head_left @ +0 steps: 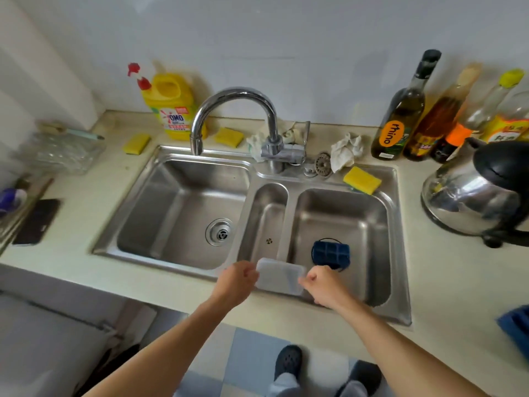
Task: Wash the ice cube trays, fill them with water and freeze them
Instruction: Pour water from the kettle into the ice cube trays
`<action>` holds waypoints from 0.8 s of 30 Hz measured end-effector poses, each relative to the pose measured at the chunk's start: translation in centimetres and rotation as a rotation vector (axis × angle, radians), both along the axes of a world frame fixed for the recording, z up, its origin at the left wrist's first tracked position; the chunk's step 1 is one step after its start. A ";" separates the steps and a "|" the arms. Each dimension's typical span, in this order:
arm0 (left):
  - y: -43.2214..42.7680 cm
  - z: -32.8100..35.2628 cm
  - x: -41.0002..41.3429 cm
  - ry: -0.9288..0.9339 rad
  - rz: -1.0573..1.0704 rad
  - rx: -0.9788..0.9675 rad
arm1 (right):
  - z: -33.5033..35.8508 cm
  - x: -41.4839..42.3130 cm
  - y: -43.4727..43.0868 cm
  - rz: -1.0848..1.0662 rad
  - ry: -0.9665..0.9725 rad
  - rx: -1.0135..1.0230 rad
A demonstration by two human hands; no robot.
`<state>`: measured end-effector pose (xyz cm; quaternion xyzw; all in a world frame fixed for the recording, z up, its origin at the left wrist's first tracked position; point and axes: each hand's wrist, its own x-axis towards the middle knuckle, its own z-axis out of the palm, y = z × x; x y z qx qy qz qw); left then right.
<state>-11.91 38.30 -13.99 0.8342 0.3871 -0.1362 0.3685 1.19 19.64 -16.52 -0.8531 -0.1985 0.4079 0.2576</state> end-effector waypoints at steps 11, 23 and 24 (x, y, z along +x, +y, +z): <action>-1.1 -0.5 -0.6 -0.081 -0.043 0.056 | -1.2 -1.4 0.3 -0.056 -0.044 -0.033; -5.8 1.8 6.8 -0.147 0.013 -0.044 | 2.3 3.7 -6.3 -0.241 -0.056 0.067; -6.3 1.6 7.8 -0.151 -0.002 -0.052 | 2.1 4.5 -6.9 -0.263 -0.057 0.074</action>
